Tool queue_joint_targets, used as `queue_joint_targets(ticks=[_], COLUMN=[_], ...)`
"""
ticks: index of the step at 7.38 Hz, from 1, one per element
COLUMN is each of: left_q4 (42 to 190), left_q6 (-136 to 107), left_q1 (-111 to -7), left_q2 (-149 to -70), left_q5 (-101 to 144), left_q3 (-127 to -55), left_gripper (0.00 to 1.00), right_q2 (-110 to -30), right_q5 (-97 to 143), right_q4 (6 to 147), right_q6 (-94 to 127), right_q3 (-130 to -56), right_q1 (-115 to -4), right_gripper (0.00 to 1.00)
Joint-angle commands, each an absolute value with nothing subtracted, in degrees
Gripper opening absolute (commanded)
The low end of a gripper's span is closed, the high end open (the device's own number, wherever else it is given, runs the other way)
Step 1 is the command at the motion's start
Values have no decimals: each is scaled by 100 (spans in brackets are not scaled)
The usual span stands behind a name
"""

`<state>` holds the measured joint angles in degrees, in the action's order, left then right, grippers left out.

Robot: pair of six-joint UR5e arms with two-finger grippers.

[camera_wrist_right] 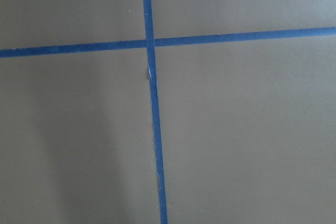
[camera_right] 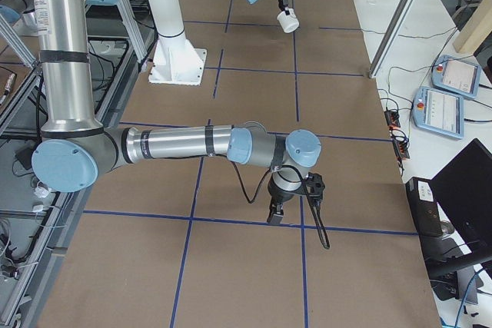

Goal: Flip mug
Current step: 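Carry the mug toward the table centre, rotating it upright with the left gripper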

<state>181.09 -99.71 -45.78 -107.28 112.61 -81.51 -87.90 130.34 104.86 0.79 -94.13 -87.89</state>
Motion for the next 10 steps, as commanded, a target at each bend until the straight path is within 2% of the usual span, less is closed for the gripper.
queue_joint_targets(ticks=[1,3,5,6,8,10], left_q4=[15369,12792,10209,9395,8773,8771], left_q6=[-9914,-9723,-9074,-8670,-8631,-8622], left_q1=[-4623,-4414,-3843,-3562,-3279,-3165], left_q2=[-11115,-12404,-13311,-13646,-14796,-14888], left_q5=[11934,11901,11569,11297,11294,11277], left_q3=[-9329,-9387,-9282,-9151,-7645,-7551], left_gripper=[0,0,0,0,0,0], right_q2=[-8789,-8789,-8789,-8789,-8789,-8789], right_q5=[13034,13034,13034,13034,13034,13034], right_q4=[10485,10485,10485,10485,10485,10485], right_q6=[79,79,79,79,79,79], right_q3=[-9413,-9413,-9413,-9413,-9413,-9413], right_q1=[-8789,-8789,-8789,-8789,-8789,-8789], right_gripper=[100,100,100,100,100,100])
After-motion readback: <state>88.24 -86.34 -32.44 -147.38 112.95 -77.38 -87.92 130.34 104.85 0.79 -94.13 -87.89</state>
